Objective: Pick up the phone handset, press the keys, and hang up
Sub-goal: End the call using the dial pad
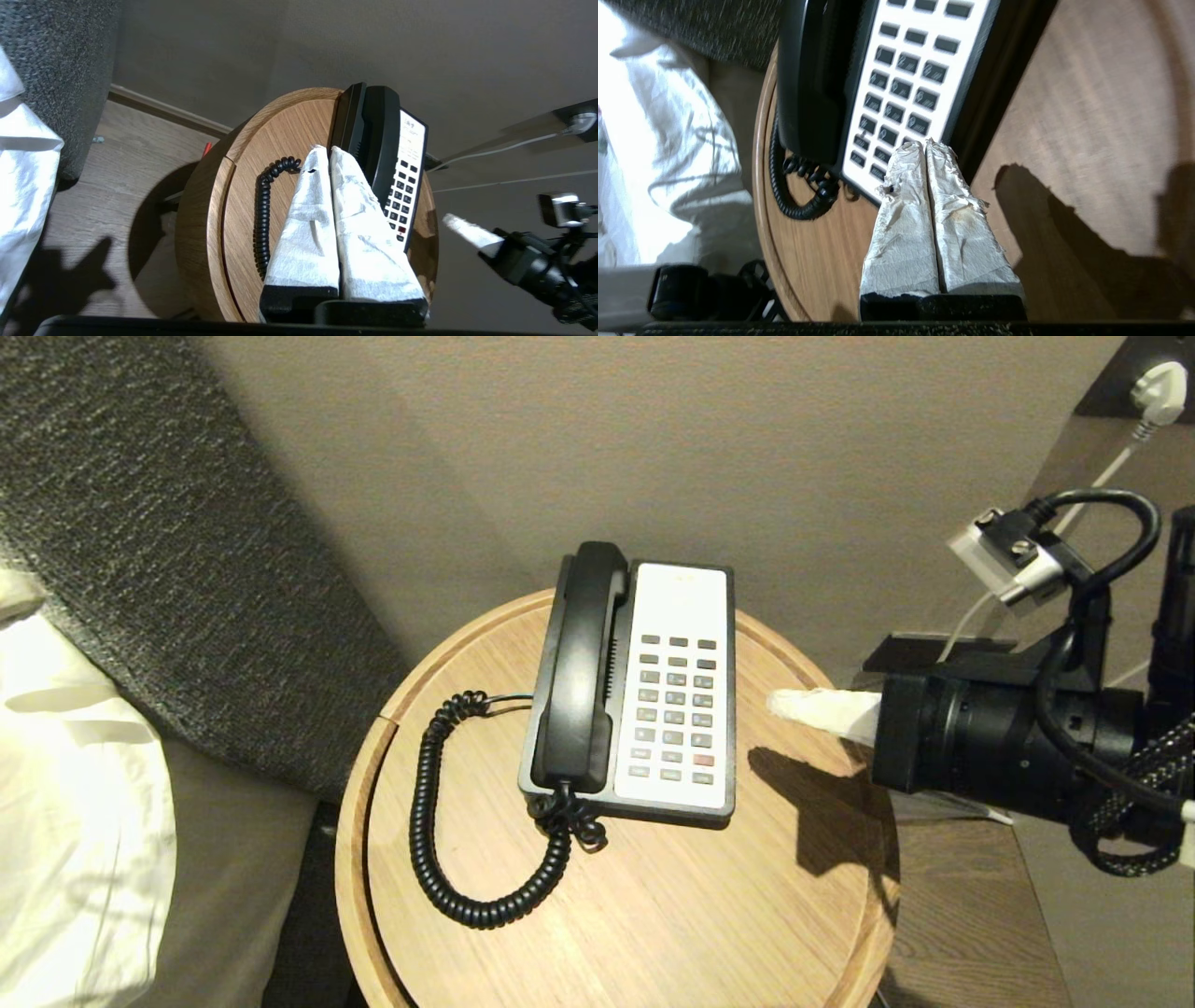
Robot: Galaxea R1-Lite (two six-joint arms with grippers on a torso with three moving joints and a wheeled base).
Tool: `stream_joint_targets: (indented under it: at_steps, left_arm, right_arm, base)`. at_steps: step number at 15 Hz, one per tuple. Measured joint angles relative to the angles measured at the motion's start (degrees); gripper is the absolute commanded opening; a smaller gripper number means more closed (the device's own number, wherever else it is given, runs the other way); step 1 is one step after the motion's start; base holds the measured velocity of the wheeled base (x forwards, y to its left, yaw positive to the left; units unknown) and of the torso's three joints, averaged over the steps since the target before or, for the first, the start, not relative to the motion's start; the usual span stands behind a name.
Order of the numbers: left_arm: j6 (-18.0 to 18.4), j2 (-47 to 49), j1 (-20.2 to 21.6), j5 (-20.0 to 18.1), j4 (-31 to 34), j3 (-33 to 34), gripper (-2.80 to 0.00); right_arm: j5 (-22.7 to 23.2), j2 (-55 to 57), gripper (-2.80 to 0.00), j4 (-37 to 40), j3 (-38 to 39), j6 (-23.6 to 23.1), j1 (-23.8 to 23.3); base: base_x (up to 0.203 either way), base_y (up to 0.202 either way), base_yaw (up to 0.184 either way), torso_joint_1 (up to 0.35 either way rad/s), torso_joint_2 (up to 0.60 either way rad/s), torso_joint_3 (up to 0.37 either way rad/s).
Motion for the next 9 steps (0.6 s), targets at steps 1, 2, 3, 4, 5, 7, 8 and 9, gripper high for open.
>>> stream_joint_targets:
  at_steps: [1,2,3,4,5,7,8,9]
  left_arm:
    - [-0.12,-0.64,0.07,-0.01,-0.06,0.13,-2.8]
    - [-0.17,-1.12,0.15,-0.01,-0.04,0.29,-2.8]
    - [-0.31,-1.48,0.24,-0.12,-0.04,0.42,-2.8]
    - [-0.52,-1.65,0.46,-0.2,-0.01,0.57,-2.8]
    - [-0.75,-1.74,0.56,-0.34,-0.02,0.62,-2.8]
    - [-0.93,-1.81,0.65,-0.69,-0.01,0.59,-2.8]
    - [-0.92,-1.83,0.67,-0.79,-0.04,0.54,-2.8]
    - [-1.04,-1.88,0.67,-0.82,-0.01,0.54,-2.8]
  right_arm:
    - [0.04,0.37,-2.8,0.02,0.02,0.0,0.33]
    - [0.1,0.76,-2.8,0.06,0.09,-0.02,0.51]
    - [0.15,1.19,-2.8,0.06,0.11,-0.02,0.63]
    - [0.17,1.55,-2.8,0.06,0.12,-0.02,0.63]
    - [0.17,1.9,-2.8,0.02,0.36,-0.03,0.69]
    - [0.17,2.53,-2.8,-0.19,0.96,-0.11,0.71]
    - [0.17,2.7,-2.8,-0.13,1.0,-0.08,0.71]
    - [0.23,2.8,-2.8,-0.07,1.03,0.05,0.71]
  base:
    - [0.0,0.0,0.0,0.0,0.0,0.0]
    - [0.0,0.0,0.0,0.0,0.0,0.0]
    - [0.0,0.0,0.0,0.0,0.0,0.0]
    - [0.0,0.0,0.0,0.0,0.0,0.0]
    - [0.0,0.0,0.0,0.0,0.0,0.0]
    - [0.0,0.0,0.0,0.0,0.0,0.0]
    - [0.0,0.0,0.0,0.0,0.0,0.0]
    - [0.0,0.0,0.0,0.0,0.0,0.0]
